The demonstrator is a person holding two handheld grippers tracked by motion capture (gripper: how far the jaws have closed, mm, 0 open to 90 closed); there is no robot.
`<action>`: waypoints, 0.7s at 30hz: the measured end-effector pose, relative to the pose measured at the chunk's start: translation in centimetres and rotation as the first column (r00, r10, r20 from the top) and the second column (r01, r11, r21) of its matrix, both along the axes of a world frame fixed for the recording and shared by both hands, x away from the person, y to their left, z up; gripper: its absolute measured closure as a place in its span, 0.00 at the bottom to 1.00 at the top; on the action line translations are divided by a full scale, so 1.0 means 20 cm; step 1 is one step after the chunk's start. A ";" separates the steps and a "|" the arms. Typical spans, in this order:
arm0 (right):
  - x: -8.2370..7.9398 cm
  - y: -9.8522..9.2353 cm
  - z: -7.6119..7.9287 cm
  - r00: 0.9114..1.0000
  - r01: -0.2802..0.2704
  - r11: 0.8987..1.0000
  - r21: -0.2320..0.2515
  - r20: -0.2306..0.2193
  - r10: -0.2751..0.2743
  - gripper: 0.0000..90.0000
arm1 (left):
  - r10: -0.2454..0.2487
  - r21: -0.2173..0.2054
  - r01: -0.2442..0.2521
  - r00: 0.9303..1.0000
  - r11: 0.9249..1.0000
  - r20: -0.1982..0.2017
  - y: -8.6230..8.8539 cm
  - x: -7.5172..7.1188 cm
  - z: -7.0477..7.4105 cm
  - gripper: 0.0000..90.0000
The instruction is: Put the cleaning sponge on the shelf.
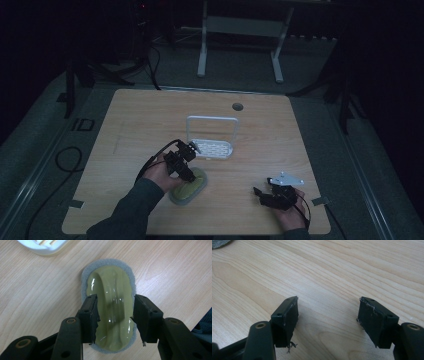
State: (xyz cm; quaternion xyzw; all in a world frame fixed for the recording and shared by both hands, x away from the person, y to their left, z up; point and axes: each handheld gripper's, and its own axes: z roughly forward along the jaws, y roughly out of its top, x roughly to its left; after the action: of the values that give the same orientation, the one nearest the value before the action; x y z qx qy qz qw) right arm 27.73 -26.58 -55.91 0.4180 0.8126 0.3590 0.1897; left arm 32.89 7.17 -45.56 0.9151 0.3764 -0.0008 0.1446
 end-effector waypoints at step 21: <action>0.00 0.00 0.00 1.000 0.000 1.000 0.000 0.000 0.000 0.35 | -0.017 0.065 0.021 0.999 0.998 -0.050 -0.03 0.02 -0.07 0.60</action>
State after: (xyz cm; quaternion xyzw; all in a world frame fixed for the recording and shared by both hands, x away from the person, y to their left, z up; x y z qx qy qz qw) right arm 27.73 -26.58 -55.91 0.4179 0.8127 0.3590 0.1896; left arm 33.36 6.51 -46.96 0.9226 0.3710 -0.0125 0.1053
